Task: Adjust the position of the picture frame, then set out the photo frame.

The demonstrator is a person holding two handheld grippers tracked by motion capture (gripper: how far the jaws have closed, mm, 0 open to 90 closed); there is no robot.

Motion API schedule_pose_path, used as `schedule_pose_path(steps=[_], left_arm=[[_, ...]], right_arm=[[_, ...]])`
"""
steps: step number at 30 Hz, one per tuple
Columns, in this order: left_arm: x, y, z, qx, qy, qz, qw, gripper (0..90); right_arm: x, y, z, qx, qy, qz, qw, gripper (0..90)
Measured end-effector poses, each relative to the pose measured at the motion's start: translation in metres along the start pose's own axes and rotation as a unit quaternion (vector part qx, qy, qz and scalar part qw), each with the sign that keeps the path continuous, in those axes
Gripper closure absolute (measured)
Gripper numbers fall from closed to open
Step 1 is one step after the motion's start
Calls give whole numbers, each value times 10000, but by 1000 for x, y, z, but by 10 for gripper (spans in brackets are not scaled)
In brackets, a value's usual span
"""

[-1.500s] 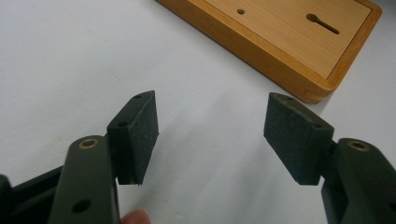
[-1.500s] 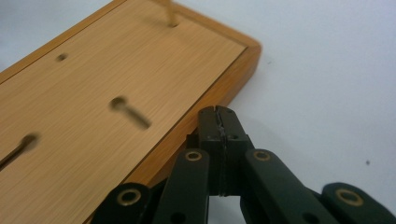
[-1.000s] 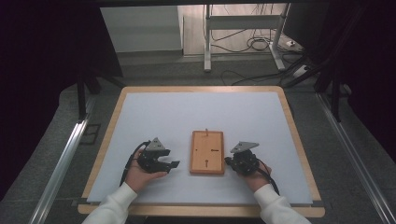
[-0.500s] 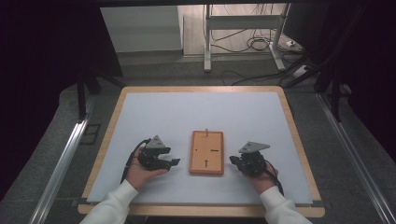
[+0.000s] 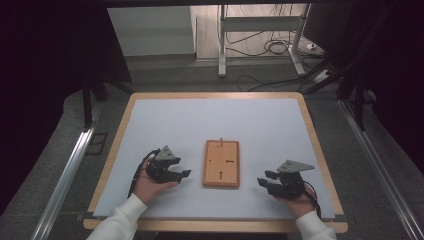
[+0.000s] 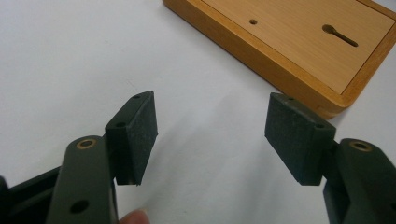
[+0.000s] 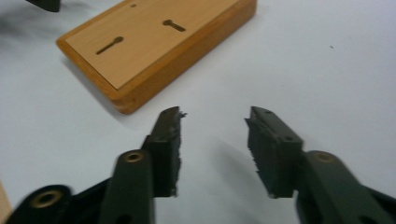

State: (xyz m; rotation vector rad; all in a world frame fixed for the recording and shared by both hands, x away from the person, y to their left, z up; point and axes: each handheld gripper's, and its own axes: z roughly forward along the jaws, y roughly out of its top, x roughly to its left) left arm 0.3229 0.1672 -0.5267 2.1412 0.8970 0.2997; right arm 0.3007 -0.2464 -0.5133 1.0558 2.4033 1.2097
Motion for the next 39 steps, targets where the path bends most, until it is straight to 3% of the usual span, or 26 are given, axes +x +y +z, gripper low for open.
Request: schedule_pose_path(steps=[9, 12, 17, 22, 27, 29, 35, 39], left_arm=[[2, 5, 5, 11, -58, 9, 10000, 322], [4, 12, 8, -36, -98, 22, 9999, 318], [6, 22, 13, -134, -141, 63, 9998, 286], [10, 39, 17, -261, -198, 77, 9994, 278], [11, 58, 30, -352, -148, 122, 9992, 277], [11, 66, 36, -414, -219, 154, 9988, 279], [8, 89, 58, -293, -317, 441, 9981, 329], [7, 100, 77, -236, -439, 490, 9976, 393]], right_arm=[[2, 3, 5, 20, 18, -9, 10000, 409], [1, 6, 11, 44, 2, -20, 10000, 395], [6, 6, 16, 154, -32, -240, 9996, 387], [7, 6, 15, 162, -12, -247, 9996, 380], [7, 6, 11, 76, 2, -229, 9997, 376], [8, 5, 10, 69, 14, -257, 9996, 372], [10, 6, 7, 22, 17, -327, 9995, 368], [10, 6, 6, 4, -8, -326, 9995, 368]])
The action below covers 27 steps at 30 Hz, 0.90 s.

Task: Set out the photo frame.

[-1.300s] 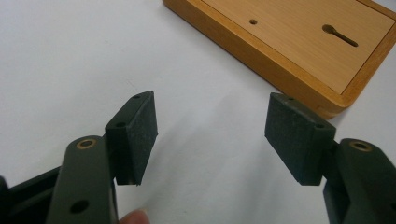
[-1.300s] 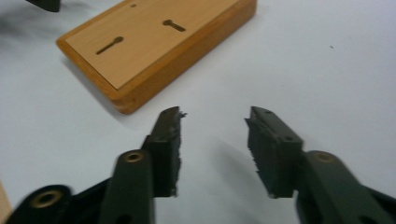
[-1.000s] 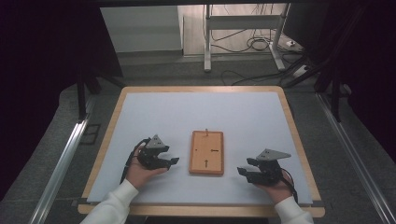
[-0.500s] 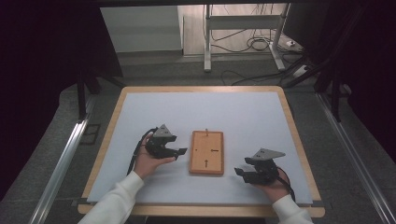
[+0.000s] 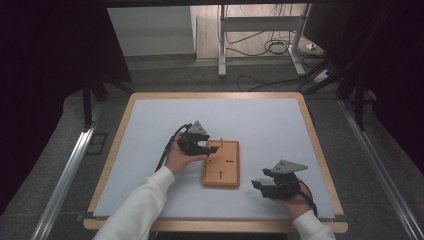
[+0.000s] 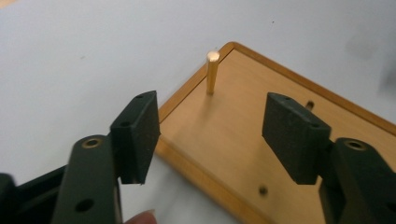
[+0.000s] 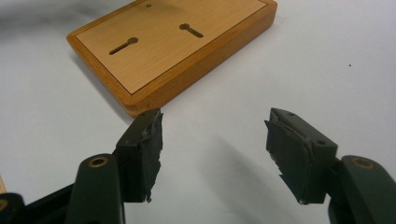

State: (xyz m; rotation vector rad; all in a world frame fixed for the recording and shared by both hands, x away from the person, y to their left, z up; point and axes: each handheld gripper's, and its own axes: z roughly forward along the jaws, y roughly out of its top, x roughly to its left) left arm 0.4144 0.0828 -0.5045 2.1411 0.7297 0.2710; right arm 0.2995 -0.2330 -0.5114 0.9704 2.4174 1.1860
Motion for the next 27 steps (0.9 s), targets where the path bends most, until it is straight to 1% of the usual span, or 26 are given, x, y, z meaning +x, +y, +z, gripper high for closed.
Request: schedule_pose_path(steps=[1, 3, 6, 7, 10, 11, 12, 13, 14, 16, 18, 20, 23, 25, 27], left_arm=[[1, 2, 5, 58, -33, 68, 10000, 410], [2, 4, 13, 53, -121, 35, 9999, 440], [4, 6, 22, 115, -158, 99, 9998, 483], [5, 7, 26, 99, -179, 62, 9998, 497], [7, 9, 32, 93, -243, -22, 9997, 545], [7, 10, 34, 158, -209, -46, 9996, 570], [7, 12, 36, 210, -171, -36, 9996, 606], [8, 12, 36, 204, -196, 1, 9996, 639], [7, 13, 36, 226, -226, -11, 9995, 664], [7, 13, 37, 211, -216, 46, 9995, 721], [8, 14, 38, 209, -221, 52, 9995, 740], [8, 15, 39, 195, -224, 27, 9996, 747], [7, 16, 41, 200, -262, 43, 9994, 790], [7, 16, 42, 212, -309, 81, 9993, 825], [8, 17, 42, 258, -338, 79, 9991, 836]], right_arm=[[0, 0, 0, -6, -12, -10, 10000, 368], [0, 1, 1, 2, -22, -11, 10000, 367], [1, 1, 2, 20, -36, -17, 10000, 366], [1, 0, 2, 25, -36, -21, 10000, 366], [1, -1, 2, 35, -56, -12, 10000, 366], [1, -1, 2, 37, -67, -14, 10000, 366], [1, -1, 1, 39, -77, -7, 10000, 366], [0, -1, 1, 38, -84, -3, 10000, 365], [1, -1, 1, 25, -92, 0, 10000, 365], [1, -1, 0, 15, -99, -12, 9999, 366], [2, -1, 0, -17, -123, -36, 9999, 364], [5, 1, 1, -55, -134, -106, 9998, 345], [11, 5, 3, -97, -151, -241, 9995, 315], [15, 7, 6, -106, -121, -342, 9993, 304], [21, 9, 8, -80, -86, -460, 9989, 302]])
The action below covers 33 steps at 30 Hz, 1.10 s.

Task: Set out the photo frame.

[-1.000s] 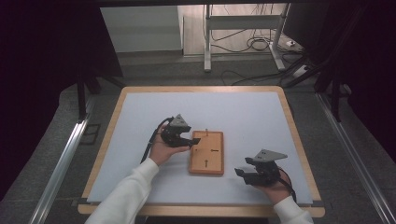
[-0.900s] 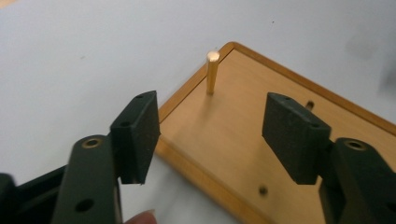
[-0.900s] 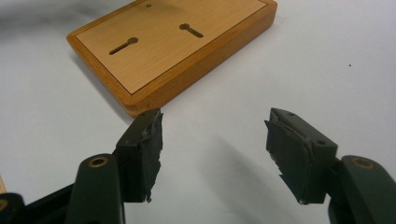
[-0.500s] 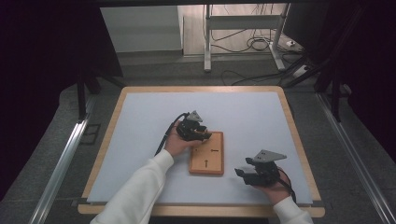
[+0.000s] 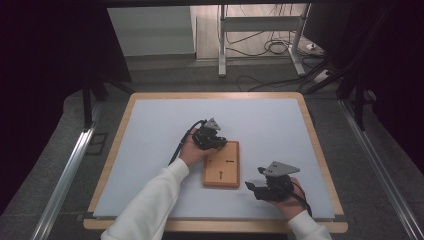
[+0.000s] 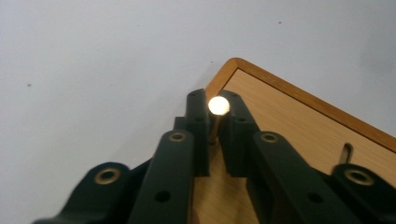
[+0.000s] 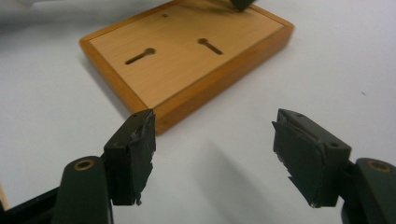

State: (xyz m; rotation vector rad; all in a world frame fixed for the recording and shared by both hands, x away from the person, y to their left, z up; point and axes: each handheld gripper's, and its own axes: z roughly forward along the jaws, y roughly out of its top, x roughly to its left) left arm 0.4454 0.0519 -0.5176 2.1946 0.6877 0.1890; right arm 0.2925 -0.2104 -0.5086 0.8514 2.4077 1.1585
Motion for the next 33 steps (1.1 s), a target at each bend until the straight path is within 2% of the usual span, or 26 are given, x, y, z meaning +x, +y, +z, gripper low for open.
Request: schedule_pose_path(steps=[4, 9, 13, 17, 20, 26, 27, 30, 33], left_arm=[[5, -1, -1, 1, -177, -148, 9997, 839], [8, 2, -1, 108, -316, -237, 9992, 836], [13, 5, 0, 198, -447, -372, 9981, 836], [17, 6, 0, 204, -569, -460, 9971, 835], [18, 6, 0, 205, -614, -512, 9966, 833], [23, 9, 1, 308, -739, -657, 9946, 833], [24, 9, 1, 313, -752, -676, 9944, 833], [25, 9, 1, 337, -785, -712, 9938, 832], [24, 9, 1, 344, -785, -710, 9938, 829]], right_arm=[[10, 4, 5, 29, 56, -277, 9996, 296], [25, 9, 12, -2, 25, -696, 9976, 253], [36, 15, 18, -13, -210, -1026, 9945, 209], [45, 19, 26, 59, -433, -1339, 9900, 173], [50, 20, 32, 117, -501, -1490, 9875, 159], [56, 21, 46, 310, -705, -1865, 9794, 142], [57, 22, 47, 323, -757, -1888, 9786, 142], [60, 23, 53, 306, -947, -2091, 9728, 154], [61, 24, 59, 350, -1034, -2196, 9694, 175]])
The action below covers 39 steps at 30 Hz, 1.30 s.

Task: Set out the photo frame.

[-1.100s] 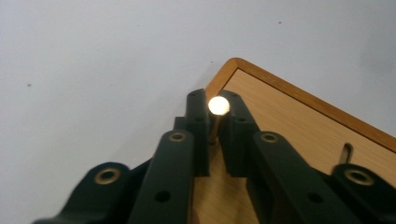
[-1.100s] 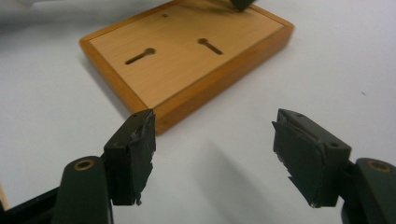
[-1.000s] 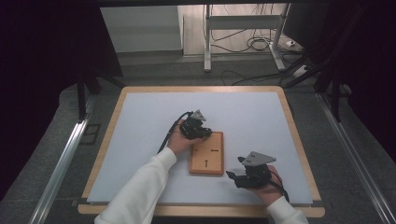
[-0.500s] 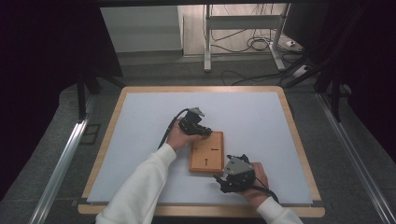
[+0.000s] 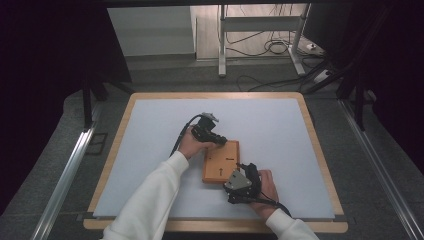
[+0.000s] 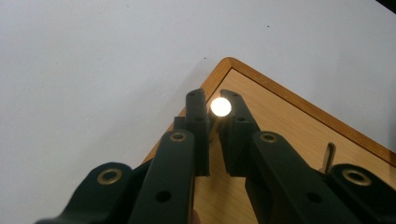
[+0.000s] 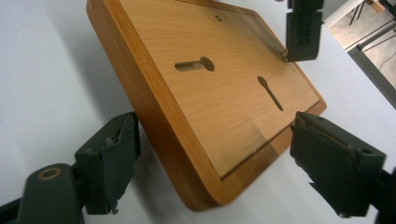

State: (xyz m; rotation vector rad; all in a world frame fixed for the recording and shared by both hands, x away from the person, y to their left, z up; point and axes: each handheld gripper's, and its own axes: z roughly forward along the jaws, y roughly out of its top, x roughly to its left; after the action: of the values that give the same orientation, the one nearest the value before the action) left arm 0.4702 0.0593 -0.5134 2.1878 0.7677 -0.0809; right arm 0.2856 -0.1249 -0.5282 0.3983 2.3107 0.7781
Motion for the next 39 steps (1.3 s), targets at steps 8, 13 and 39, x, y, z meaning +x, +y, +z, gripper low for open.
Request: schedule_pose_path(steps=[8, 13, 39], left_arm=[[-1, -2, 0, -90, 28, -70, 9999, 815], [0, -4, -3, -202, 181, -52, 9996, 699], [-22, -92, -101, -705, 960, 121, 9928, 464]], right_arm=[[6, 4, 6, -10, -215, -329, 9992, 229], [4, 4, 4, -124, -335, -320, 9988, 253], [-14, 6, -4, -222, -613, -259, 9975, 399]])
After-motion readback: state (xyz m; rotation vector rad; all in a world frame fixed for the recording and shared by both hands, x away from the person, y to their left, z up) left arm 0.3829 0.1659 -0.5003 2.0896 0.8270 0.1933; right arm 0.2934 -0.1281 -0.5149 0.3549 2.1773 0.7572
